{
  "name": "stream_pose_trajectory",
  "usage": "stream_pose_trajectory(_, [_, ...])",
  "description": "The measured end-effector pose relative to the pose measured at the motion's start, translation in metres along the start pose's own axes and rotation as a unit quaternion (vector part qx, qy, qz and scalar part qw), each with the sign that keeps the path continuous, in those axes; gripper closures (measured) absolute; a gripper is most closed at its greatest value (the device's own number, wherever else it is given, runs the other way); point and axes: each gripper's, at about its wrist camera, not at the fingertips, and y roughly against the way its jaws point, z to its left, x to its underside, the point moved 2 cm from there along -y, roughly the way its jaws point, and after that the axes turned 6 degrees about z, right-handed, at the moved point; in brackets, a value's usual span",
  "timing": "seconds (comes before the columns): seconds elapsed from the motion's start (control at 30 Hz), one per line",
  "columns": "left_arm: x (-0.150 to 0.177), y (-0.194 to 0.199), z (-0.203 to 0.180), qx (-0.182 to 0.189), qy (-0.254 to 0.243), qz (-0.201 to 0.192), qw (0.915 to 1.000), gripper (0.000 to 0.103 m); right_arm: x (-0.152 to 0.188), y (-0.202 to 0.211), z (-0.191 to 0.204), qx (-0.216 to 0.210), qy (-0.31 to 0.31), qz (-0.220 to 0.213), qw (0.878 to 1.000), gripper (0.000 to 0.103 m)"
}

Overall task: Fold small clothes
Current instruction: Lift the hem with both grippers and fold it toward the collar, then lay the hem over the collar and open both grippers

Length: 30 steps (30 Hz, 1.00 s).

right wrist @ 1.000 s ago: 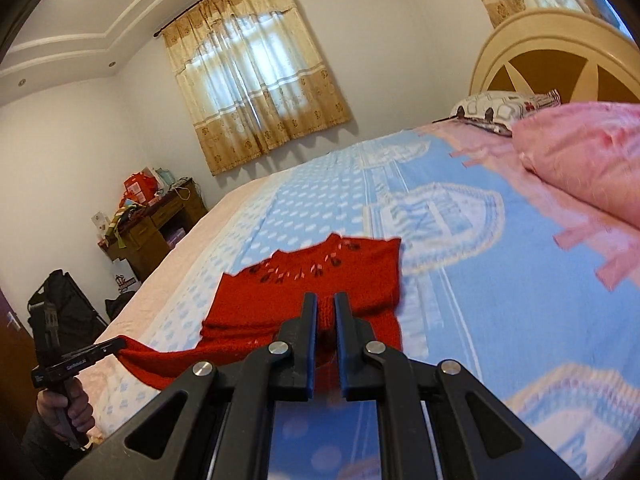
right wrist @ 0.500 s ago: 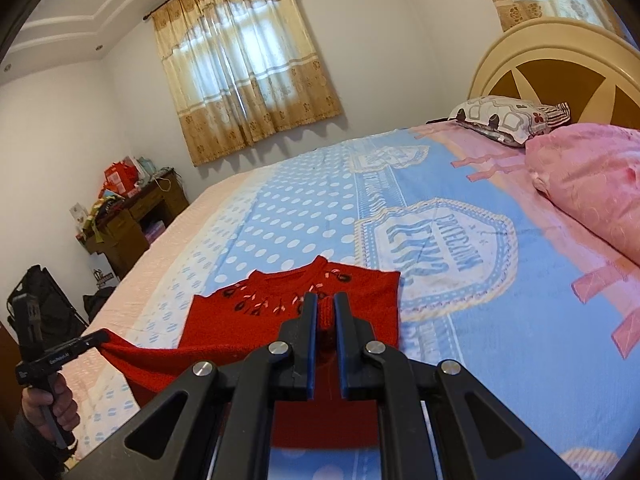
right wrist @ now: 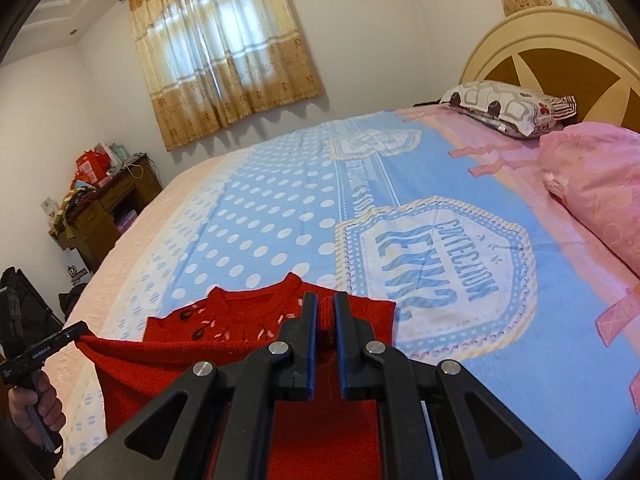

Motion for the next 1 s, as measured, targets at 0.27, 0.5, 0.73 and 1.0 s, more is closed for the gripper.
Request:
stream_pose_trajectory(0.27, [-0.019,-0.049,0.008,-0.017,0.011,0.024,0.9995,0.097,-0.016,-0.057,-0.021,0.022,-0.017,0.031,0.999,0.096])
stream_pose_trajectory(0.5, [-0.030,-0.086,0.016,-0.037,0.024,0.041,0.9982,0.097,-0.026,-0.109,-0.027,0.045,-0.012,0.063,0.997,0.096])
stream_pose_trajectory(0.73, [-0.028,-0.119,0.025,-0.072,0.028,0.052,0.9956,0.095,-0.029,-0.154,-0.042,0.035,-0.038,0.077,0.996,0.090])
stream_pose_trajectory(1.0, [-0.017,-0.085,0.037,-0.116,0.034,0.012,0.9926,0.056,-0.010,-0.118,-0.035,0.014,-0.004,0.062,0.998,0.035])
